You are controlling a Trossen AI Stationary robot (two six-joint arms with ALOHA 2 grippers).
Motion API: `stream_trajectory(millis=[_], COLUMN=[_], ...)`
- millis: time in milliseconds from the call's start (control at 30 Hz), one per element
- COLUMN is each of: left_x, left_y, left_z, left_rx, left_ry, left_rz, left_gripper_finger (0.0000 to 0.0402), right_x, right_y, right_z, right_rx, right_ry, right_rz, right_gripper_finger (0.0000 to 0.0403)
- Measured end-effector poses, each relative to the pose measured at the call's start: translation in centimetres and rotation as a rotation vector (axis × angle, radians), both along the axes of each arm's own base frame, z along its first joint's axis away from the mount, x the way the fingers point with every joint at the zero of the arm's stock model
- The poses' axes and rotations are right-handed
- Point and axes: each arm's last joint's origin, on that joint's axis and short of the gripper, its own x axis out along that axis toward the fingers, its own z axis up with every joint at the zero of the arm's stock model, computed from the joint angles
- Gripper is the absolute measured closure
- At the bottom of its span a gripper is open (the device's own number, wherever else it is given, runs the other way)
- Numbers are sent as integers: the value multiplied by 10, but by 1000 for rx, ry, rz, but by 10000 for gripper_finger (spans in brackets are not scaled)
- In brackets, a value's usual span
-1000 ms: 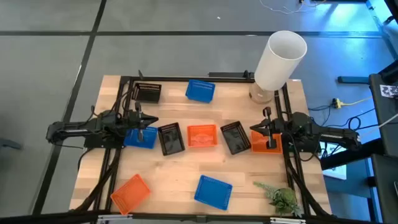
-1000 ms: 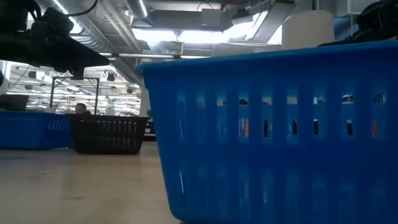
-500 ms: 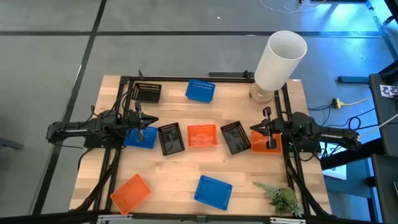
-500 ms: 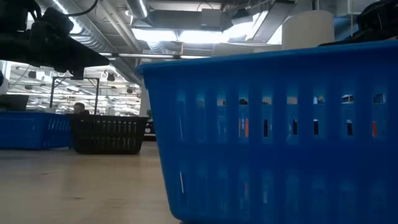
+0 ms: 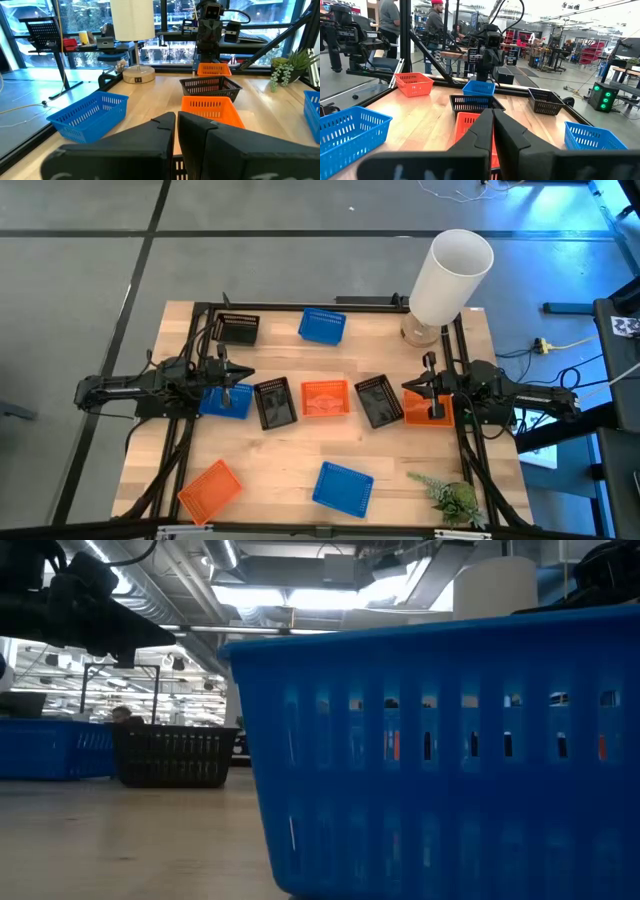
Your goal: Stack baskets by color
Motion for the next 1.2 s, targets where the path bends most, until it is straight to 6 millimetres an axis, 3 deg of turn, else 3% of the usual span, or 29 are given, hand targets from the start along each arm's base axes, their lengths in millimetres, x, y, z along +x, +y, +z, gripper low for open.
stream_trajectory(millis=[1000, 1200], left_x=[0, 0], left_y=[0, 0], left_z=[0, 0], left_rx=[0, -1], left_ry=[0, 0], left_rz=[0, -1], left_gripper_finger=[388, 388], right_x=[0, 0], right_y=[0, 0], right_z=[0, 0], right_rx=[1, 134], right_ry=[0, 5], right_rz=[0, 8], right_gripper_finger=[386, 386])
